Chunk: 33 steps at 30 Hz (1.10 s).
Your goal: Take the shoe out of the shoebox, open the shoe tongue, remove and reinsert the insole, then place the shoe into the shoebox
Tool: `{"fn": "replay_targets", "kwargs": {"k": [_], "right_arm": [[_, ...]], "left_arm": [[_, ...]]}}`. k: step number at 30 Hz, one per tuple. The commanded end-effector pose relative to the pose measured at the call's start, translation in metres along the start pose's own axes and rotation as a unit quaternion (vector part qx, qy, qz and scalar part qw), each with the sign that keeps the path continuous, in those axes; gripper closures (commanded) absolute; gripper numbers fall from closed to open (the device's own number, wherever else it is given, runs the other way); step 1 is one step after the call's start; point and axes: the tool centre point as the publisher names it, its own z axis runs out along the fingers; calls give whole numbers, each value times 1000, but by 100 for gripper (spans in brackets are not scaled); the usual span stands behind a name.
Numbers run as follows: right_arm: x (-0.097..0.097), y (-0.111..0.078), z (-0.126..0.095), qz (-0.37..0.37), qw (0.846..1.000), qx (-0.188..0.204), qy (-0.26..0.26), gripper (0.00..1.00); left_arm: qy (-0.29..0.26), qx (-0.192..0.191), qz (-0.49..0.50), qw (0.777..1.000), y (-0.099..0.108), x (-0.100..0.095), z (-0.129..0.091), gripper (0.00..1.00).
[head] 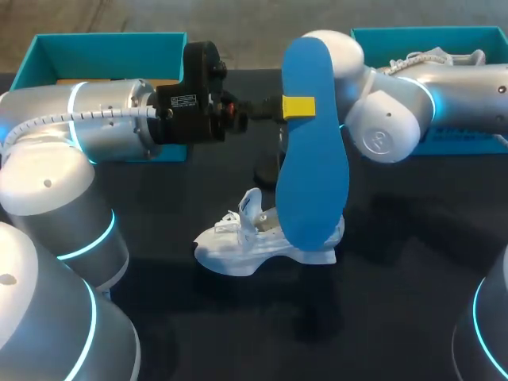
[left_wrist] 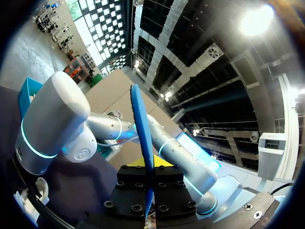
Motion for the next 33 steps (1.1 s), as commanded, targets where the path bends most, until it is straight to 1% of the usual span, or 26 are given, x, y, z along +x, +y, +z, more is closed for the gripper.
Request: {"fn": "replay_targets", "kwargs": {"k": [1, 6, 8, 12, 14, 15, 16, 17, 18, 19, 21, 22, 23, 25, 26, 29, 31, 33], "right_arm": [[1, 2, 5, 1, 1000, 1, 5, 100], [5, 2, 3, 12, 1000, 1, 17, 100], [7, 1, 0, 17, 999, 7, 29, 100], [9, -3, -8, 44, 998, 7, 47, 100], [11, -6, -18, 76, 996, 1, 48, 100], [12, -6, -21, 86, 995, 9, 54, 100], [15, -7, -28, 109, 993, 13, 48, 100], [16, -8, -33, 127, 991, 7, 52, 100], [17, -8, -35, 145, 988, 10, 57, 100], [19, -9, -39, 173, 983, -5, 58, 100], [21, -7, -43, 205, 977, -12, 64, 100], [24, -6, -45, 239, 969, -20, 64, 100], [26, -5, -47, 254, 965, -26, 59, 100], [31, -3, -50, 299, 952, -36, 49, 100], [34, -2, -51, 328, 943, -42, 40, 100], [42, -1, -53, 380, 923, -51, 27, 100], [43, 2, -54, 376, 925, -56, 22, 100], [37, 11, -57, 306, 951, -44, 11, 100]], "left_arm": [[1, 1, 0, 1000, -1, -1, 2, 100], [1, 1, 0, 1000, -1, -1, 2, 100], [1, 1, 0, 1000, -1, -1, 2, 100], [1, 1, 0, 1000, -1, -1, 2, 100], [1, 1, 0, 1000, -1, -1, 2, 100], [1, 1, 0, 1000, -1, -1, 2, 100], [1, 1, 0, 1000, -1, -1, 2, 100], [1, 1, 0, 1000, -1, -1, 2, 100], [1, 1, 0, 1000, -1, -1, 2, 100], [1, 1, 0, 1000, -1, -1, 2, 100], [1, 1, 0, 1000, -1, -1, 2, 100], [1, 1, 0, 1000, -1, -1, 2, 100], [1, 1, 0, 1000, -1, -1, 2, 100], [1, 1, 0, 1000, -1, -1, 2, 100], [1, 1, 0, 1000, -1, -1, 2, 100], [1, 1, 0, 1000, -1, -1, 2, 100], [1, 1, 0, 1000, -1, -1, 2, 100], [1, 1, 0, 1000, -1, -1, 2, 100]]}}
